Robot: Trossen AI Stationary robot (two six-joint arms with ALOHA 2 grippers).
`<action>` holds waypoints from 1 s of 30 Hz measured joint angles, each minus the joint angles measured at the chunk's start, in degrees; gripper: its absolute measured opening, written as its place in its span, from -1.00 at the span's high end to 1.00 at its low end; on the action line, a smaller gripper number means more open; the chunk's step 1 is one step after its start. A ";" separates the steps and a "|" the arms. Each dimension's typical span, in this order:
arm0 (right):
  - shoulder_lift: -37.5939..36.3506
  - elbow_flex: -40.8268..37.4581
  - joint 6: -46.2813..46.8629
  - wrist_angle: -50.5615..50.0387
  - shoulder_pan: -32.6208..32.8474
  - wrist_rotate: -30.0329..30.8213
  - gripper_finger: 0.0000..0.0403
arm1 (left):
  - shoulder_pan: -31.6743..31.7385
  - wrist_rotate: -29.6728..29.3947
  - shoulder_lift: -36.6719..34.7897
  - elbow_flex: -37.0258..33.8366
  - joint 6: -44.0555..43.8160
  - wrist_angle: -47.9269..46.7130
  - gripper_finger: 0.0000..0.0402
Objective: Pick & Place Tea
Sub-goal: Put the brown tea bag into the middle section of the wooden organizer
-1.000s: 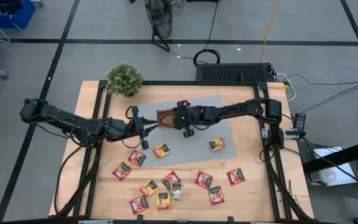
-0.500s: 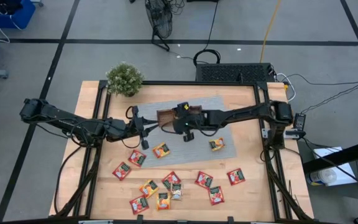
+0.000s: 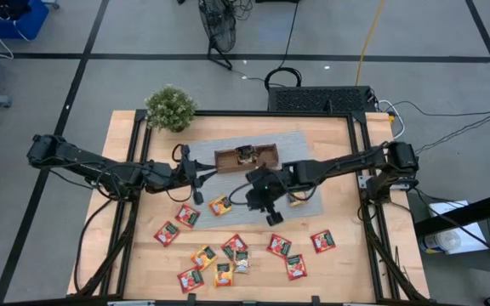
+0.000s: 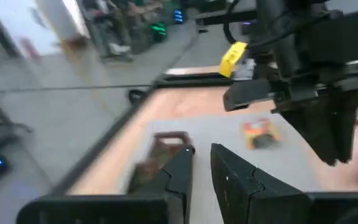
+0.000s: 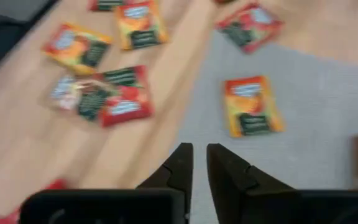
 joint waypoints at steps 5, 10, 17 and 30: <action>-0.77 0.00 1.87 -6.12 1.44 1.40 0.70 | -3.89 20.28 3.69 0.04 -1.52 -0.61 0.69; -2.87 -0.40 5.39 -12.03 1.40 6.32 0.70 | -11.04 15.58 11.22 2.63 -2.12 0.75 0.69; -10.42 -8.15 7.54 -6.94 1.43 7.59 0.75 | -16.43 10.52 25.55 16.17 -4.08 -12.71 0.51; -33.31 -36.30 13.34 24.54 1.38 10.54 0.75 | -22.79 10.71 49.32 43.99 -11.69 -34.98 -0.05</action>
